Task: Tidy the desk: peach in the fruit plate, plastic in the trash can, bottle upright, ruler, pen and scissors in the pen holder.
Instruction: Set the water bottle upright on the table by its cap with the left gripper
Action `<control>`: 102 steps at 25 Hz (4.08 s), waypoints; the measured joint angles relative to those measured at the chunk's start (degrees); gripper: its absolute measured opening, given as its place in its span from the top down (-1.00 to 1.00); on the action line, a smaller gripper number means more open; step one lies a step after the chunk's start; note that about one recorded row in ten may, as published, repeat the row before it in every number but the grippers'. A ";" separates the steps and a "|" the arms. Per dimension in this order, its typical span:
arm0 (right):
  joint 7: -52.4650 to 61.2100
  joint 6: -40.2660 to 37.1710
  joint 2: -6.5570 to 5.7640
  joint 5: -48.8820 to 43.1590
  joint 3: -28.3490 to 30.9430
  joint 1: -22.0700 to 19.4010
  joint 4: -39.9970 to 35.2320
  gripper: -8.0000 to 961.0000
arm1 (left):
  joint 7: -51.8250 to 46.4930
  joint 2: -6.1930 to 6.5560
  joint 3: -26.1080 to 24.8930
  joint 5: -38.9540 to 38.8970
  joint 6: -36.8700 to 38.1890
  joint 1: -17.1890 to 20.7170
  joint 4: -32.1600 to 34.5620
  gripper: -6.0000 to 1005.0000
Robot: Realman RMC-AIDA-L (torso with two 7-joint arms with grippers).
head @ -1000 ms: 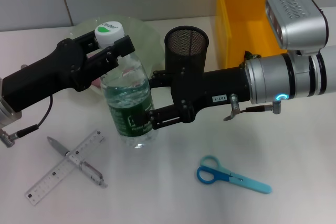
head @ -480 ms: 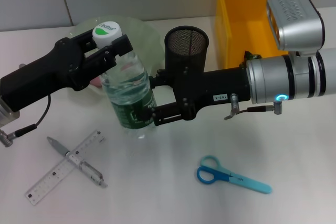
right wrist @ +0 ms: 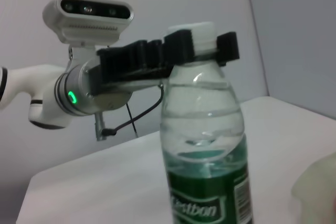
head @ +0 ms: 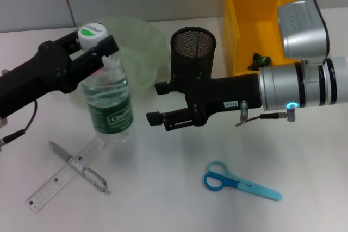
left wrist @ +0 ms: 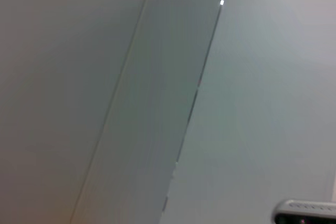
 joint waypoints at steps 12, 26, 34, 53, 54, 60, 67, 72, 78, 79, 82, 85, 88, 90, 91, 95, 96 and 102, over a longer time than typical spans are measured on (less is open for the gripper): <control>-0.86 0.97 0.00 -0.04 -0.62 -1.93 -0.53 -0.70 | 5.70 -0.01 -1.27 0.00 -1.78 1.94 0.02 0.08; -3.26 1.39 -0.14 0.12 -0.38 -3.74 -0.46 -0.70 | 12.18 -0.14 -3.61 0.01 -8.08 3.41 -0.01 0.04; -5.16 2.58 -0.15 0.23 -0.46 -4.38 0.05 -0.70 | 13.12 -0.31 -4.59 0.01 -10.96 3.64 -0.43 0.02; -5.39 2.84 -0.08 0.01 -0.63 -4.03 -0.11 -0.70 | 14.77 -0.68 -5.95 -3.49 -16.32 3.43 -4.10 -0.03; -5.39 3.03 -0.10 -0.02 -0.67 -4.03 -0.14 -0.70 | 14.80 -0.68 -5.94 -3.78 -16.59 3.46 -4.18 -0.03; -5.96 5.43 -0.13 -0.92 -1.23 -4.11 -0.34 -0.70 | 14.97 -0.71 -5.94 -4.06 -17.83 3.65 -4.65 -0.05; -6.31 5.86 -0.08 -0.98 -1.39 -4.24 -0.36 -0.70 | 15.55 -0.77 -5.95 -4.06 -18.28 3.52 -5.05 -0.07; -6.34 5.94 -0.09 -1.02 -1.39 -4.23 -0.35 -0.70 | 16.54 -0.77 -5.94 -4.06 -18.63 3.41 -5.34 -0.08; -6.34 5.94 -0.16 -1.02 -1.39 -4.15 -0.36 -0.70 | 18.14 -0.77 -5.94 -4.27 -18.72 3.37 -6.42 -0.10; -6.34 5.94 -0.17 -1.03 -1.39 -4.14 -0.36 -0.70 | 18.49 -0.77 -5.94 -4.46 -18.75 3.36 -6.67 -0.10; -6.34 5.94 -0.17 -1.03 -1.39 -4.14 -0.35 -0.70 | 19.62 -0.77 -5.94 -5.06 -18.76 3.32 -7.31 -0.11; -6.34 5.94 -0.17 -1.02 -1.39 -4.17 -0.35 -0.70 | 20.68 -0.77 -5.94 -5.21 -18.76 3.32 -7.85 -0.12; -6.34 5.95 -0.17 -1.02 -1.39 -4.17 -0.35 -0.70 | 21.43 -0.77 -5.94 -5.31 -18.76 3.28 -8.14 -0.13; -6.34 6.00 -0.17 -1.03 -1.39 -4.13 -0.35 -0.70 | 21.94 -0.80 -5.94 -5.33 -18.78 3.26 -8.31 -0.13; -6.34 6.03 -0.17 -1.03 -1.39 -4.12 -0.35 -0.70 | 22.21 -0.82 -5.94 -5.35 -18.81 3.24 -8.50 -0.13; -6.34 6.15 -0.17 -1.02 -1.39 -4.12 -0.35 -0.70 | 22.58 -0.84 -5.94 -5.44 -18.84 3.20 -8.79 -0.14; -6.34 6.15 -0.17 -1.02 -1.39 -4.12 -0.35 -0.70 | 22.60 -0.84 -5.94 -5.46 -18.85 3.20 -8.79 -0.15; -6.34 6.20 -0.17 -1.02 -1.39 -4.13 -0.35 -0.70 | 23.04 -0.86 -5.94 -6.90 -18.98 3.31 -9.58 -0.16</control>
